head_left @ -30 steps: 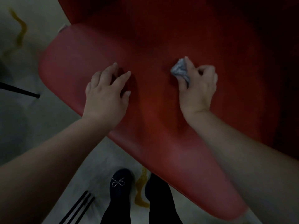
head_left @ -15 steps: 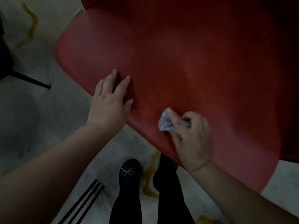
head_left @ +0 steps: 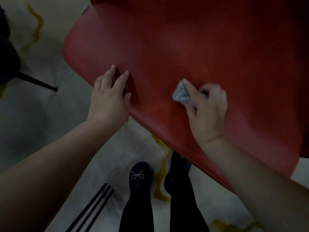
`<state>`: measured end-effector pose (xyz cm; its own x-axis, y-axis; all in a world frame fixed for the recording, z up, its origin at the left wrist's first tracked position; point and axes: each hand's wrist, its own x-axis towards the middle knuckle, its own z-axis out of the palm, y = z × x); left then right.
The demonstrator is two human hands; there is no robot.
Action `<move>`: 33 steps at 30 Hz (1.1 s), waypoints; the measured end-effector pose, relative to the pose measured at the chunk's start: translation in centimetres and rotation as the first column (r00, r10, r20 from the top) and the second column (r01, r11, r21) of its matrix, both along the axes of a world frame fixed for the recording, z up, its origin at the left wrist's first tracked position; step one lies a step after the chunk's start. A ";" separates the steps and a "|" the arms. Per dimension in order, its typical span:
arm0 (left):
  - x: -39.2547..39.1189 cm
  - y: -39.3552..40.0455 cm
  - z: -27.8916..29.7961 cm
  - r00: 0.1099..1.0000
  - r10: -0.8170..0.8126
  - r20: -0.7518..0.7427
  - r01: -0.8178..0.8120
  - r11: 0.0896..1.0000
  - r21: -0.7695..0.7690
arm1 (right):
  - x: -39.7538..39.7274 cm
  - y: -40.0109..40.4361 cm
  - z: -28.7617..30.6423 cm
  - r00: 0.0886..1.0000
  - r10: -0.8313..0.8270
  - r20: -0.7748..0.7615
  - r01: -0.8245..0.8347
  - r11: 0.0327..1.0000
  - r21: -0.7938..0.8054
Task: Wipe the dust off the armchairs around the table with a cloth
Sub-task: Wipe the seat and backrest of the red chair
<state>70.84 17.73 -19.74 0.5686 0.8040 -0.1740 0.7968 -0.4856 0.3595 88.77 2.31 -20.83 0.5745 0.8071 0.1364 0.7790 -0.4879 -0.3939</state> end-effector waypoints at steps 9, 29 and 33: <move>0.9 -0.7 0.1 0.997 -0.070 0.018 0.069 0.997 0.031 | -0.2 4.6 0.5 0.956 0.293 -0.005 -0.293 0.953 -0.074; 2.4 1.4 0.4 0.997 0.072 0.007 -0.073 0.997 0.020 | -0.8 4.1 0.9 0.940 0.331 -0.079 -0.336 0.940 -0.060; 1.3 1.8 0.1 0.993 0.119 0.020 -0.119 0.993 0.011 | 1.1 3.9 0.9 0.943 0.320 -0.090 -0.325 0.944 -0.052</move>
